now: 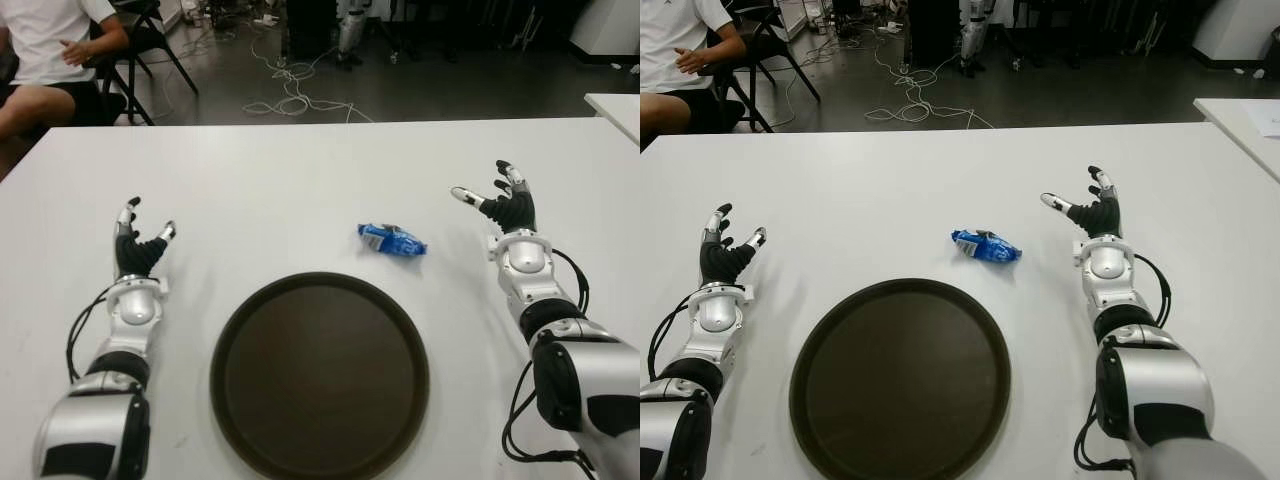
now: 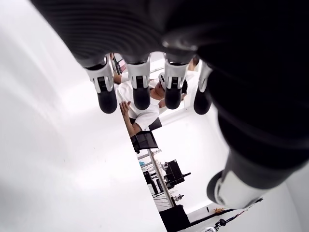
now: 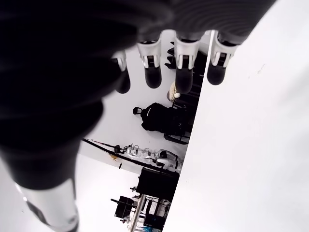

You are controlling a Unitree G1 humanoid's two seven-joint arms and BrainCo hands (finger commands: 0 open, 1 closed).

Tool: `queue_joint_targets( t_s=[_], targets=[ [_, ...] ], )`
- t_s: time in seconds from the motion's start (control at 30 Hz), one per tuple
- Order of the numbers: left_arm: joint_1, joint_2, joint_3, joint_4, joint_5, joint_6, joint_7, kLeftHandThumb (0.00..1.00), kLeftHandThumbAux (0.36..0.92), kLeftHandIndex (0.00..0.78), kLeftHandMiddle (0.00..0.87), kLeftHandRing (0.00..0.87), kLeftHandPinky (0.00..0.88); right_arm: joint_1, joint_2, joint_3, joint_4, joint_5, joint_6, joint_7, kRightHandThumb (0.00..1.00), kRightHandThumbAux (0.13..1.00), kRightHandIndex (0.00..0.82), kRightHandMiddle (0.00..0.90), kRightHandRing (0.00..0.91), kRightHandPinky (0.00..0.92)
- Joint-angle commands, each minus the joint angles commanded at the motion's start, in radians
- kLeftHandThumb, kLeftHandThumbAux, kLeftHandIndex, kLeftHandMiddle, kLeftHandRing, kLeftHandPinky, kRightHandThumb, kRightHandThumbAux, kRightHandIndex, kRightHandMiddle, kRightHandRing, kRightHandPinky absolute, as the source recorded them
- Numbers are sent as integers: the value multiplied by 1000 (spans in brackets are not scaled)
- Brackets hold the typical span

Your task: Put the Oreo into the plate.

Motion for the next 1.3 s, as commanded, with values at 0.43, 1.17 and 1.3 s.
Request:
queue_joint_targets(
  t_s=[0.43, 1.17, 1.3],
  targets=[
    [4, -1, 15, -9, -22, -5, -31, 0, 751, 42, 55, 35, 17, -2, 1, 4, 0, -1, 15, -8, 0, 751, 154, 100, 83, 52],
    [62, 26, 2, -78, -2, -16, -14, 0, 752, 46, 67, 44, 26, 21, 4, 10, -30, 2, -17, -6, 0, 777, 147, 106, 81, 57],
    [71, 28, 2, -88, 0, -14, -14, 0, 740, 45, 63, 39, 15, 24, 4, 10, -34, 4, -17, -5, 0, 759, 166, 111, 83, 53]
  ],
)
